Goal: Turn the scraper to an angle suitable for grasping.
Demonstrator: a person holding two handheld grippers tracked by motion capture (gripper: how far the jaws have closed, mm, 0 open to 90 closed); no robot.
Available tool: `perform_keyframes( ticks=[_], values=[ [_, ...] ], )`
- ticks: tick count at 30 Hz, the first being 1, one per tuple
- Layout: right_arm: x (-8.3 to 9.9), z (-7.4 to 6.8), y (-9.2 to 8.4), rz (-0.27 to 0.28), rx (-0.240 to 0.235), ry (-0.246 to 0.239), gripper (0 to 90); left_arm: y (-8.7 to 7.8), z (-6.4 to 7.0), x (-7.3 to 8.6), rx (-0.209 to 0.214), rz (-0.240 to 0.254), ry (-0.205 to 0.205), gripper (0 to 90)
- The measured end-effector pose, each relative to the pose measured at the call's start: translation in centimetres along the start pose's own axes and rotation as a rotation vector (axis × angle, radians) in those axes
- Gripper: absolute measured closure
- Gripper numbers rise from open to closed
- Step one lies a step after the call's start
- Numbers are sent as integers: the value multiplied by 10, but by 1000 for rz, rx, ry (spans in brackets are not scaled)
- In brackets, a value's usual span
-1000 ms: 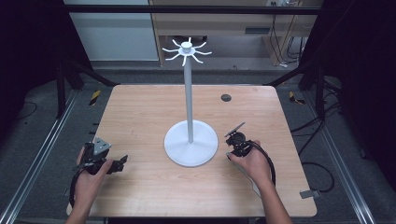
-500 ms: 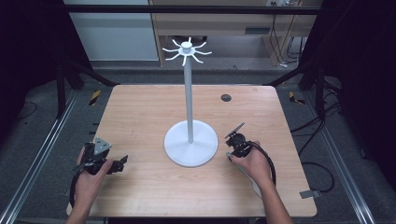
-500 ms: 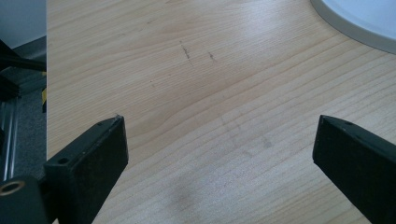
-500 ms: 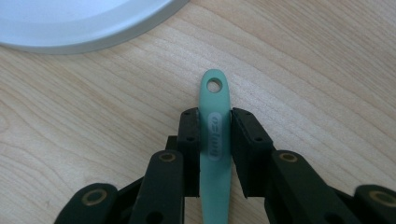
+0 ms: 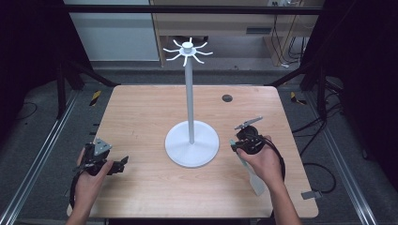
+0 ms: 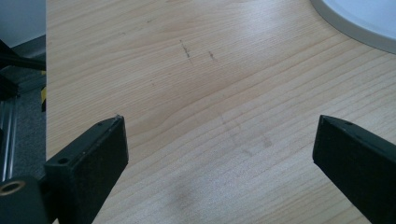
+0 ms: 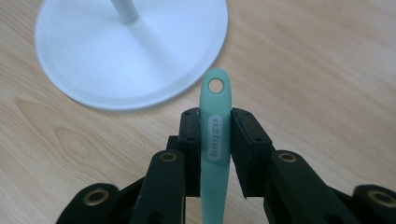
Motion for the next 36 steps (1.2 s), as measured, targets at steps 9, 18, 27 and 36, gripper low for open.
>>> perform_keyframes(
  ticks=[9,18,27,36],
  values=[
    [-27,-3,-37,139,5,-15,746,-1,-1,0,2,3,-4,31],
    [-63,-8,-72,278,5,-18,747,-1,-1,0,-2,2,-6,30],
    [-82,-17,-91,372,-7,-25,746,-1,-1,1,-2,1,-6,31],
    [-98,-29,-109,451,-26,-32,746,-1,0,1,1,3,0,31]
  ],
)
Point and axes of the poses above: each handheld gripper's, and its own axes: y roughly forward along the jaws, x roughly out of its underside, z roughly to its right, the point moved 8 cm from there along y, roughly forward along the jaws, and after that the axes turned 6 degrees about y, right-handed, at the moved point
